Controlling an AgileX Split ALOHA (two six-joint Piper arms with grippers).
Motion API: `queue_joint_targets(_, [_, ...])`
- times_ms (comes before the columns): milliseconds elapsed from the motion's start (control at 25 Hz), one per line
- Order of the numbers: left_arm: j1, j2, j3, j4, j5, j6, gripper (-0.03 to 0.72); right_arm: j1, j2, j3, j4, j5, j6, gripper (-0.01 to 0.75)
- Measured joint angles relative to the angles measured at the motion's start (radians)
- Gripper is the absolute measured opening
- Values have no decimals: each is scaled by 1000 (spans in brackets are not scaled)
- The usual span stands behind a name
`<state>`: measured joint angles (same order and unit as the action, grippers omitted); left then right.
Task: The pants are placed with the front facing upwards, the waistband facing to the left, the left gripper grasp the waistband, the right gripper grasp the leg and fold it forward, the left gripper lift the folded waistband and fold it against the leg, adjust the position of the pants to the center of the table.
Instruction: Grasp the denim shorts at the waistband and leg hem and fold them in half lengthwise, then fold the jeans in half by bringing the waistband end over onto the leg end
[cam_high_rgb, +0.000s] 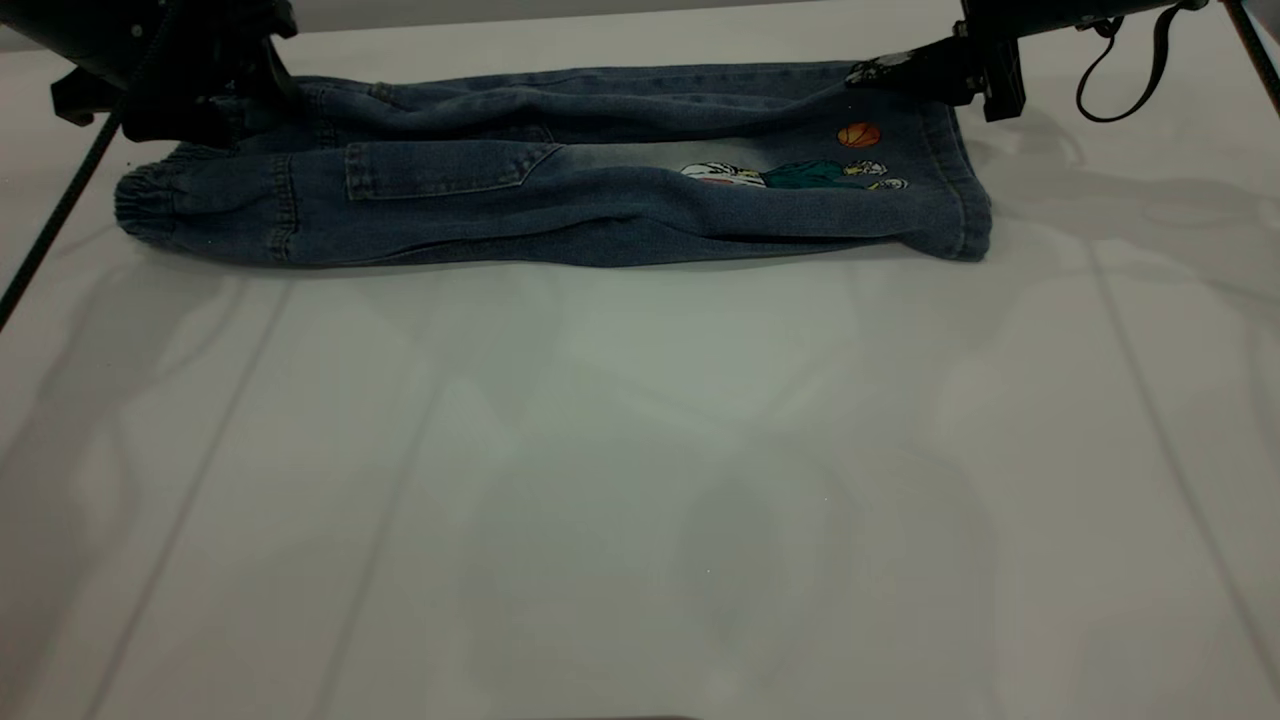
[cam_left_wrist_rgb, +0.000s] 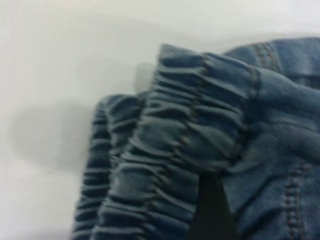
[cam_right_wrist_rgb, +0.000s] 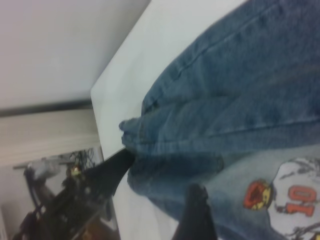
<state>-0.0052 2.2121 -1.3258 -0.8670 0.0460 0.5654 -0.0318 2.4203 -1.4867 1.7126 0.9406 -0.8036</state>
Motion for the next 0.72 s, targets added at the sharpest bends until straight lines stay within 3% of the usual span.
queue_joint_targets(120, [5,-7,0,-13,46,-1,458,0,0,0,-3,16,0,484])
queue_joint_targets(280, [50,-54,0,-12,222,-1,458,0,0,0,-12,17,0,484])
queue_joint_targets(480, [166,-126,-5,37,440,-8,458,0,0,0,-20,17,-5,484])
queue_joint_targets(720, [292,-129,-8,162,596,-94,475,0,0,0,-22,17,-7,484])
